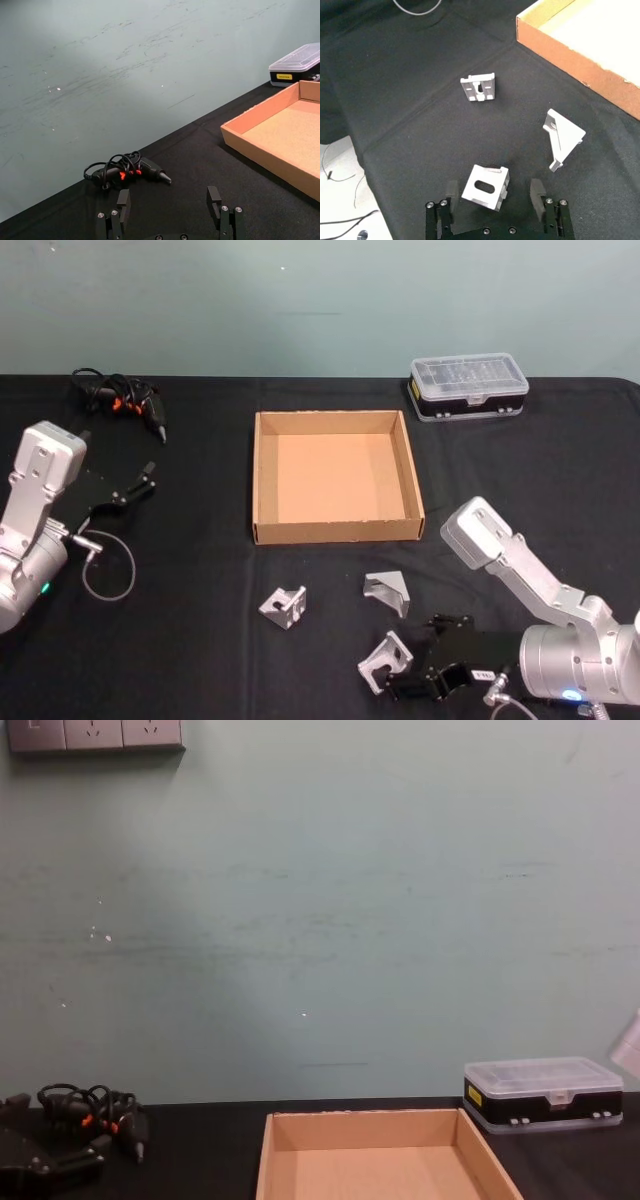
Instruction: Use one hand to pick up the angle iron from the table and place it into the box.
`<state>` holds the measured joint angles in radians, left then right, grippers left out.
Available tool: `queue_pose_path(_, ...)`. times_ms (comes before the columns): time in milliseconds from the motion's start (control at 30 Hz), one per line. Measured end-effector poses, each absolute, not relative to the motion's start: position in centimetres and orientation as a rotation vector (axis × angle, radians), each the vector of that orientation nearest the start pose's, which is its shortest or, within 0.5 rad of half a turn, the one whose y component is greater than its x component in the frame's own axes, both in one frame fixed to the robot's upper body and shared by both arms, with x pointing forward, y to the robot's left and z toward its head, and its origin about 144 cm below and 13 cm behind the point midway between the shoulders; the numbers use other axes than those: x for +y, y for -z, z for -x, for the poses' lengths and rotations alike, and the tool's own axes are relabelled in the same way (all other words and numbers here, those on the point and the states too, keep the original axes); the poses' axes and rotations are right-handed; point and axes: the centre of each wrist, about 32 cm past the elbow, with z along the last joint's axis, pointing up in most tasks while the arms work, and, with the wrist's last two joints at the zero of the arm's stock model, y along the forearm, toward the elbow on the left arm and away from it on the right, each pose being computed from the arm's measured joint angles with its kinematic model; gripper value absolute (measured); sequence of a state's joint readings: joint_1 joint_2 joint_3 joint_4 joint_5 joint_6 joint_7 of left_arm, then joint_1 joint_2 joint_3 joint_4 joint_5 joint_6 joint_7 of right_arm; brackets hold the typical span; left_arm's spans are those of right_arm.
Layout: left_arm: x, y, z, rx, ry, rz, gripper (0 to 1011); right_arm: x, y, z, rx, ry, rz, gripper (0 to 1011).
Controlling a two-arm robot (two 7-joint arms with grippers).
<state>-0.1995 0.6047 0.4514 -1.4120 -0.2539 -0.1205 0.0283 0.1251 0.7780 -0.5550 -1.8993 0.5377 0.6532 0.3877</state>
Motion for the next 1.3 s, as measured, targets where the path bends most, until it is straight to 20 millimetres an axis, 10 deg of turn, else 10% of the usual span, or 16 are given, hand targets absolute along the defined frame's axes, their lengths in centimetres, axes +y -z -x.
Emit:
queue_pose_path(900, 30.97, -113.98, -48.86, -0.285, -1.248, -0.304, 1000, -24.76, -120.89, -42.68, 0.266, 0.603, 0.639, 112)
queue_pose_path(1300, 30.97, -113.98, -48.86, -0.285, -1.248, -0.304, 1000, -24.95, -121.39, -42.4, 0.254, 0.614, 0.611, 75)
